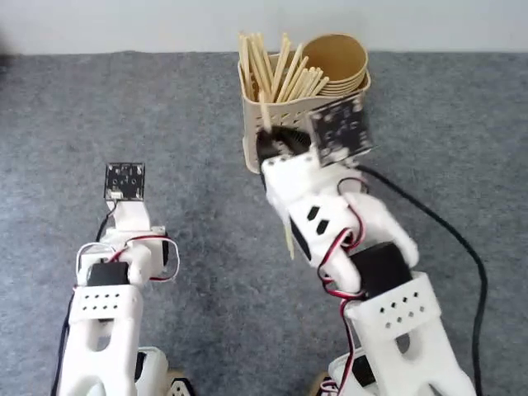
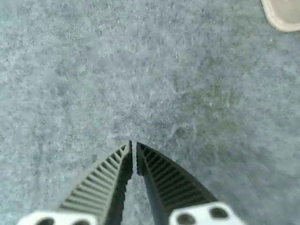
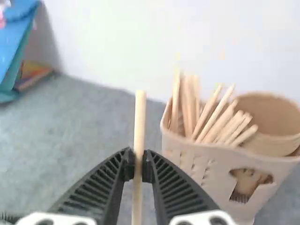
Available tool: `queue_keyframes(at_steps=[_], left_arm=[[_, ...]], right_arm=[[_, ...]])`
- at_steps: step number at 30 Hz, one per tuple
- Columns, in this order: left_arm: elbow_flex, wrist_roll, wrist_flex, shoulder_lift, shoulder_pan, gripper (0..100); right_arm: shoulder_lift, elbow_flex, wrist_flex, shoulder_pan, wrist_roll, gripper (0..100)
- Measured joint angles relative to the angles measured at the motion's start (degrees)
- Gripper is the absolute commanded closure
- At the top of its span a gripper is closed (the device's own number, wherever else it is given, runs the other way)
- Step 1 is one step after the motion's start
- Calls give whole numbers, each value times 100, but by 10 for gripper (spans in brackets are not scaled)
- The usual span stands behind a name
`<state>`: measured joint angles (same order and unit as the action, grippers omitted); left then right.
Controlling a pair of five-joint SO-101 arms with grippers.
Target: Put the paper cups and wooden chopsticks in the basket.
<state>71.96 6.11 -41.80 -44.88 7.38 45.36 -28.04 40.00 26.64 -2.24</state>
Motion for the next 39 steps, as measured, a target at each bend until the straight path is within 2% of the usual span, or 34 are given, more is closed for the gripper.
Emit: queue_keyframes(at_steps=[3, 9, 20, 27, 30, 34, 39], left_arm=[[246, 0, 387, 0, 0, 987], [299, 0, 519, -18, 0, 987], [352, 0, 554, -18, 0, 987], [519, 0, 835, -18, 0, 987], [527, 0, 888, -18, 0, 987], [527, 0, 897, -18, 0, 987], [527, 0, 897, -18, 0, 987]], right_arm=[[-431, 633, -141, -299, 0, 991], [-1732, 1503, -932, -756, 0, 991], [-3332, 2514, -3305, -826, 0, 991], [-4229, 3007, -4325, -826, 0, 990], [-4686, 3086, -4668, -826, 229, 990], [-5134, 3095, -4791, -826, 545, 979], [-5160, 3095, -4097, -826, 589, 839]])
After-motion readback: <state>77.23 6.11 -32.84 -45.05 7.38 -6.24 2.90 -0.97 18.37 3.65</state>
